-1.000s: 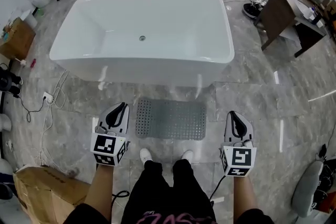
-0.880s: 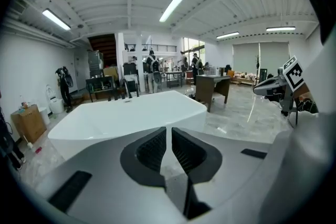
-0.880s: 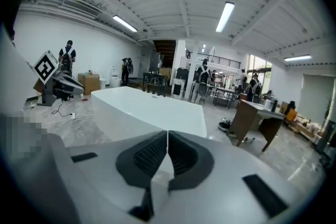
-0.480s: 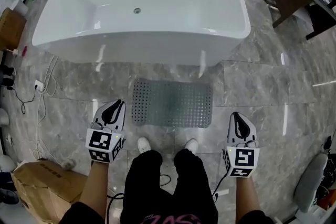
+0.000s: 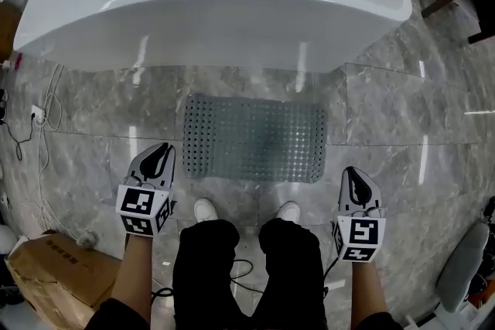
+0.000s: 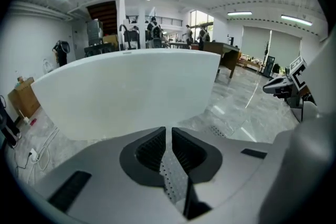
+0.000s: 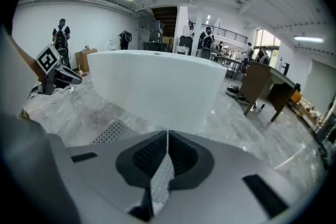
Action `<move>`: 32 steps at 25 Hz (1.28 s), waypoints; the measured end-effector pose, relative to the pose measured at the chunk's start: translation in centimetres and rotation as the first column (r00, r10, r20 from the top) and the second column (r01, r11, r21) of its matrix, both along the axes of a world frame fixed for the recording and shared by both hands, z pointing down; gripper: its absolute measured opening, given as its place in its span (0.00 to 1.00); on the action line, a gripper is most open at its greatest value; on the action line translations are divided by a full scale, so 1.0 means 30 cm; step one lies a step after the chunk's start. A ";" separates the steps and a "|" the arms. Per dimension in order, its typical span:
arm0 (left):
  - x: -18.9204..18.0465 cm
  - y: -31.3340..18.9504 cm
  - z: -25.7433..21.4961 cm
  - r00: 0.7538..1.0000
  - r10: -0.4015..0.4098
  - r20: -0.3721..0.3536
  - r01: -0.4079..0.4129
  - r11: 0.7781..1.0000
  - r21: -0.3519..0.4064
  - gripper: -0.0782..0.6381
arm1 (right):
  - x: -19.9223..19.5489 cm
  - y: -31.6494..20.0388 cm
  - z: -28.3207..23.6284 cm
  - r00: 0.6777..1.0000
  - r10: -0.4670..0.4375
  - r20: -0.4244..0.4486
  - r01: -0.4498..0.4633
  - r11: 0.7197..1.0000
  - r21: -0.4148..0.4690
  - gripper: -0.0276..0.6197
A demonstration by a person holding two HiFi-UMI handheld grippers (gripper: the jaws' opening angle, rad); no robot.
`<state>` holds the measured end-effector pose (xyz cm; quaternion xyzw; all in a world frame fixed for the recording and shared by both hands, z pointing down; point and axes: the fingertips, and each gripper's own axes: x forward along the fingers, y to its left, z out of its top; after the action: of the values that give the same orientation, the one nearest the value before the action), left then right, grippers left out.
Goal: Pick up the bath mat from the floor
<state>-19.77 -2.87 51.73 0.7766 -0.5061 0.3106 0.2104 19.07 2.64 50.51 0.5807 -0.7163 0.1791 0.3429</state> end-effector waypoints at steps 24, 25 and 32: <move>-0.153 0.017 1.240 0.999 -0.002 0.052 0.012 0.982 -0.190 0.31 | 0.125 0.026 1.234 0.996 0.088 0.008 -0.085 0.980 -0.178 0.28; -0.167 0.019 1.273 0.998 -0.011 0.056 0.022 0.980 -0.196 0.32 | 0.137 0.028 1.270 0.996 0.094 0.004 -0.092 0.978 -0.185 0.28; -0.255 0.018 1.473 0.993 -0.032 0.111 0.061 0.963 -0.263 0.41 | 0.230 0.050 1.486 0.988 0.152 -0.014 -0.150 0.950 -0.275 0.37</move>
<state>-27.43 -2.32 95.92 0.7117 -0.4884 0.4114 0.2927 25.96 4.13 95.09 0.5798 -0.6393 0.3047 0.4029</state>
